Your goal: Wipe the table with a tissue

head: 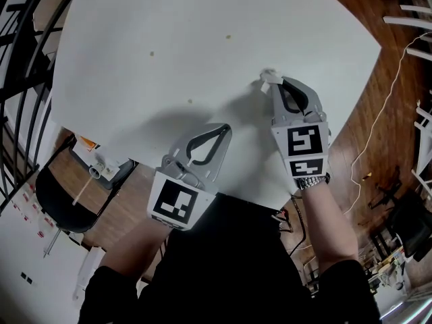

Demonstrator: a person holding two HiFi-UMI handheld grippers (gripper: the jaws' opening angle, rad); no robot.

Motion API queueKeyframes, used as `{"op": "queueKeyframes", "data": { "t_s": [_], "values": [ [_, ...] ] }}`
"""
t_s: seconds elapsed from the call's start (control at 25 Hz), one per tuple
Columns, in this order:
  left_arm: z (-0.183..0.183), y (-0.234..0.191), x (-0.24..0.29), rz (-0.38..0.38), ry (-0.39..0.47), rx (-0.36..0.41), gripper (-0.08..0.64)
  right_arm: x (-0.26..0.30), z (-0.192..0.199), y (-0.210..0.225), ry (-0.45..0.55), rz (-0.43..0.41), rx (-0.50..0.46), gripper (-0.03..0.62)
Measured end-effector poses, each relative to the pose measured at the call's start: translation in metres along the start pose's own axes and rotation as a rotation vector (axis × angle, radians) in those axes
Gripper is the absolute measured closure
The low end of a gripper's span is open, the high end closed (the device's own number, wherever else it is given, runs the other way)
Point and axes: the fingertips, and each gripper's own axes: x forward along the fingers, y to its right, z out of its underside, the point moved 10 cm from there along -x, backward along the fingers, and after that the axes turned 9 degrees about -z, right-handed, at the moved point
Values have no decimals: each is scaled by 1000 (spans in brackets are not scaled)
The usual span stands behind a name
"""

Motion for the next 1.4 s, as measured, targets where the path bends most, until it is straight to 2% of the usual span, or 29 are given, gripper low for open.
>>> {"op": "queueKeyframes", "data": {
  "t_s": [0.96, 1.4],
  "values": [
    [-6, 3, -2, -29, 16, 0, 551, 3, -3, -11, -5, -59, 21, 586],
    [-9, -5, -8, -49, 35, -6, 551, 8, -27, -15, 42, -70, -5, 586]
  ]
}}
